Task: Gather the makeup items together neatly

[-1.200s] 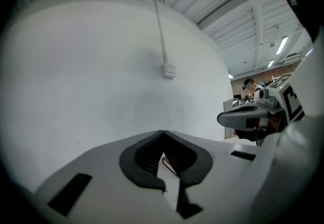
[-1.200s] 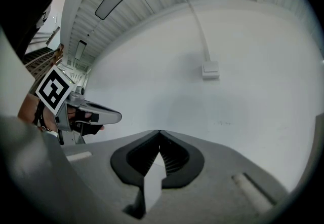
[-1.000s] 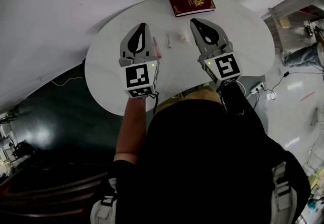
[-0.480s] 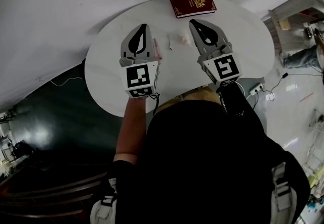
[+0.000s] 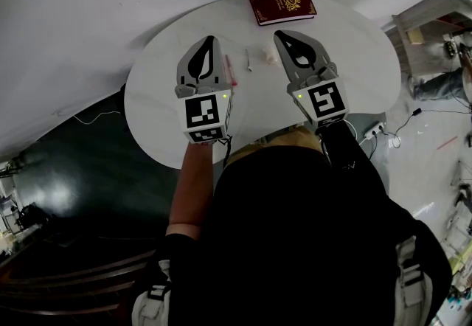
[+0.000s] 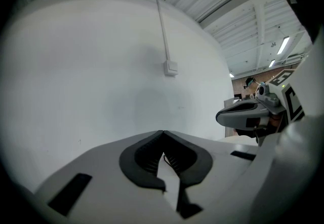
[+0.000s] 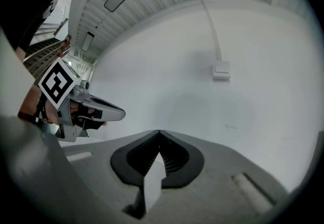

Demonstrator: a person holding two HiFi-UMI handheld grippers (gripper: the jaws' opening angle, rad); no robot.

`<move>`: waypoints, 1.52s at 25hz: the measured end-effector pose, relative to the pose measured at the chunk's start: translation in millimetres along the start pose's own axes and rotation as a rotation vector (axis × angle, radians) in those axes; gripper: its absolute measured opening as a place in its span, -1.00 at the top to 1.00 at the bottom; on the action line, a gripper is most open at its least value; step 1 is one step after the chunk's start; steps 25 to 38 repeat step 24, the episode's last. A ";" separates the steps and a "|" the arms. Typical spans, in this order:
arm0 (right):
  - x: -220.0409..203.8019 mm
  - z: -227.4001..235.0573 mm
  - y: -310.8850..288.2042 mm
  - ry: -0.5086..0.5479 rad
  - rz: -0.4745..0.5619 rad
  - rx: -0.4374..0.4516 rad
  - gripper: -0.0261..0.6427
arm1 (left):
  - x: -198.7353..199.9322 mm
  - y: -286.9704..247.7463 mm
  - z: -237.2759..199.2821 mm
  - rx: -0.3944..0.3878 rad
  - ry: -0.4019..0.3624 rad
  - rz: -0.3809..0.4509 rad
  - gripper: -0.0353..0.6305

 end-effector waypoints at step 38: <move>2.1 0.9 1.7 -0.008 -0.004 0.002 0.91 | 3.0 -0.2 5.6 -0.009 -0.010 0.000 0.87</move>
Point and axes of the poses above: the fingertips, and each gripper's own axes: y backward along the fingers, z to its right, x out of its top, the point moved 3 cm from there along y, backward along the fingers, and after that the axes turned 3 degrees about -z, right-handed, at the moved point
